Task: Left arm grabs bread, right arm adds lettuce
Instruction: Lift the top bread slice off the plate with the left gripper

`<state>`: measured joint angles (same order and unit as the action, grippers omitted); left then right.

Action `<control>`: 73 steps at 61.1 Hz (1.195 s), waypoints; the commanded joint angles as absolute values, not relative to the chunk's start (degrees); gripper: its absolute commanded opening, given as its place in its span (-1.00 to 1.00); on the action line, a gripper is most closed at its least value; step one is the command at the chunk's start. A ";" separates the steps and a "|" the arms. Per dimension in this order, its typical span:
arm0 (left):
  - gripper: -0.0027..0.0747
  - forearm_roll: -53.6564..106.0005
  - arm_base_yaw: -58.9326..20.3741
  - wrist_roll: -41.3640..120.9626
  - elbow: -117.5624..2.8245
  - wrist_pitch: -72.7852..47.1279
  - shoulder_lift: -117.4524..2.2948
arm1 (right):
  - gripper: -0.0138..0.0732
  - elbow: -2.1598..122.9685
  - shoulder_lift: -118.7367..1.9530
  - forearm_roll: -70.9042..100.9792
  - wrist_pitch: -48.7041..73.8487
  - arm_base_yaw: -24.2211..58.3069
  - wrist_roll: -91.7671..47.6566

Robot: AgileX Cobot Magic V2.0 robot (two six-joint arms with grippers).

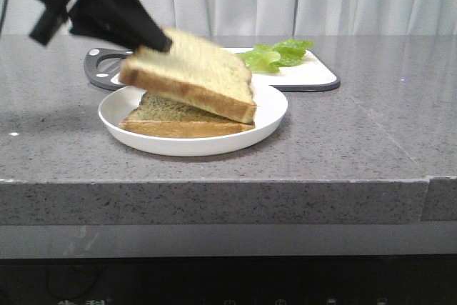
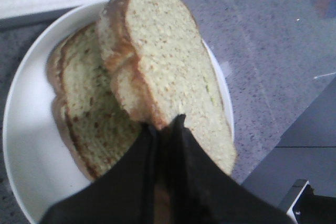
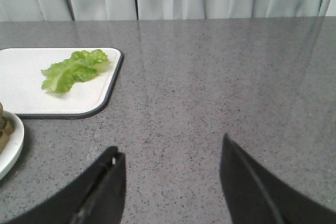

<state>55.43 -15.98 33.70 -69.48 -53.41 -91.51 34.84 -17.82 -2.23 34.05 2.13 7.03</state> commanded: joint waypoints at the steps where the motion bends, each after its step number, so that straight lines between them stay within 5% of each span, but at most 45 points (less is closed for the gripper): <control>1: -0.98 57.34 -15.66 33.94 -71.76 -52.30 -84.59 | 0.30 36.70 -18.79 -3.10 29.65 1.75 6.56; 28: -0.98 36.91 -7.89 24.60 -65.86 -51.14 -60.35 | 0.30 38.06 -24.39 3.24 31.02 2.45 6.50; 51: -0.98 30.03 0.00 23.60 -54.11 -49.80 -42.51 | 0.30 49.17 -51.17 19.58 33.34 7.13 -4.18; 73: -0.98 30.03 0.30 23.60 -53.14 -50.19 -41.17 | 0.31 67.16 -77.89 25.55 31.35 8.15 -7.96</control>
